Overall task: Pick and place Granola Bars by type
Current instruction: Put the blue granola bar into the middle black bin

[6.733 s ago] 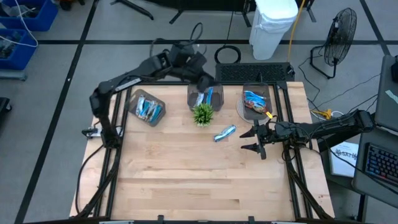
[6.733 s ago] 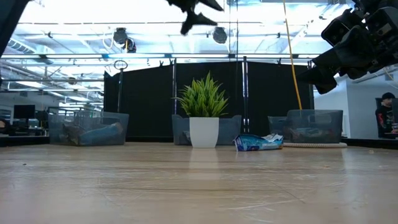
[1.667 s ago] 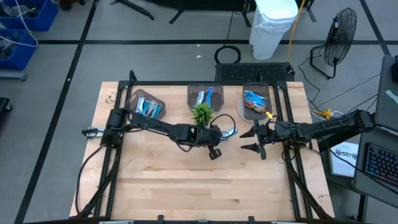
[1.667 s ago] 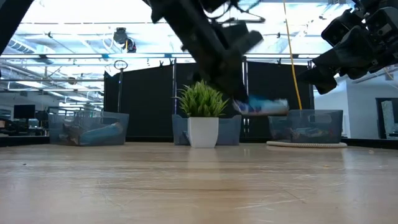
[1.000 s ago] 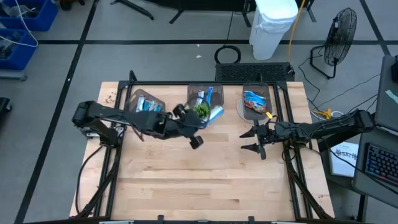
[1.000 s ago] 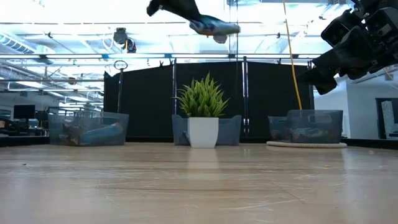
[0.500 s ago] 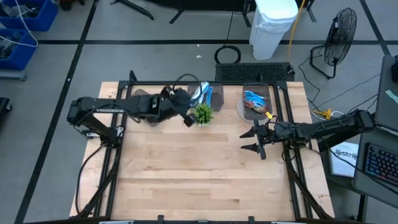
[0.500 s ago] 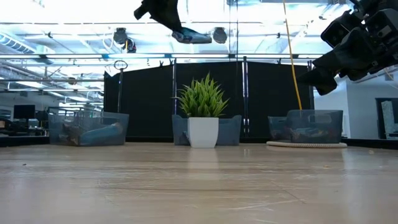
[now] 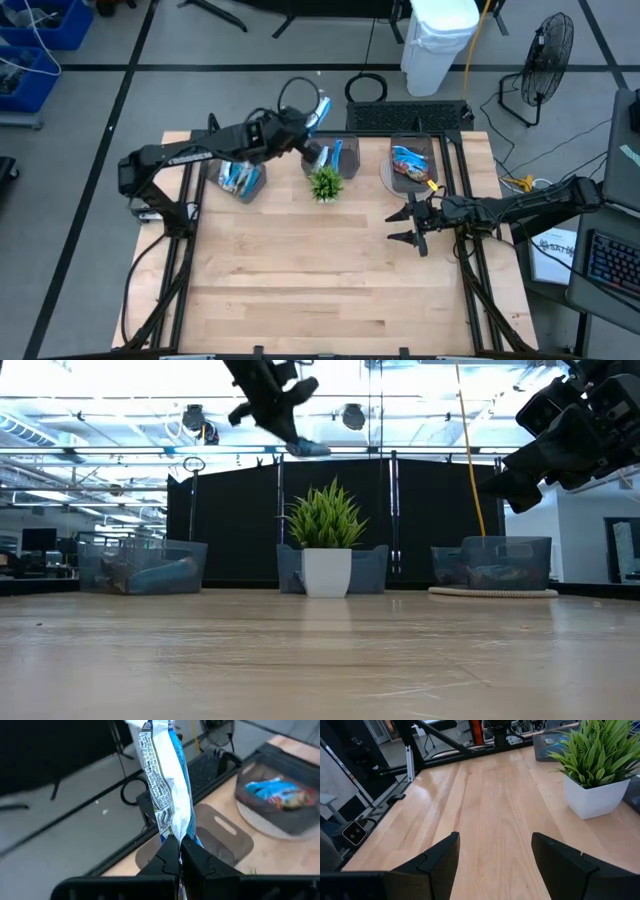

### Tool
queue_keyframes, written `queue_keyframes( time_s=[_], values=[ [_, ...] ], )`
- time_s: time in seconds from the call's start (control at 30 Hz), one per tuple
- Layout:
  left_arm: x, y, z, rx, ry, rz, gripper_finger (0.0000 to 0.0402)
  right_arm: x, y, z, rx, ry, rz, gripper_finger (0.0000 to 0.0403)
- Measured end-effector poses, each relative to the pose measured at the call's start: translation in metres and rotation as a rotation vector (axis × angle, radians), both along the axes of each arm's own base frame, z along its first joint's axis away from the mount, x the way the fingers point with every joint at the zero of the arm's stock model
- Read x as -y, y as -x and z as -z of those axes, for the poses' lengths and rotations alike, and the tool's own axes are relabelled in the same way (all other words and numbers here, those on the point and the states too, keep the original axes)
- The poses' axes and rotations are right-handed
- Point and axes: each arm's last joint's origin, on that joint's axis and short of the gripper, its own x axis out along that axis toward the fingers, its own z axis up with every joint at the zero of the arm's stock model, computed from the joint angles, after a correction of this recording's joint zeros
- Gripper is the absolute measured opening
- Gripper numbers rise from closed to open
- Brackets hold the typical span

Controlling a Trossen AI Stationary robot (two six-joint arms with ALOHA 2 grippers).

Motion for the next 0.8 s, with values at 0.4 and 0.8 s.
queue_keyframes(
  time_s=[0.4, 0.8],
  values=[
    [-0.037, -0.029, 0.061, 0.011, 0.18, -0.189, 0.0004, 0.0, 0.0, 0.0, 0.0, 0.0, 0.0, 0.0238],
    [-0.043, -0.05, 0.105, 0.043, 0.288, -0.31, 0.0004, 0.0, 0.0, 0.0, 0.0, 0.0, 0.0, 0.0238]
  ],
)
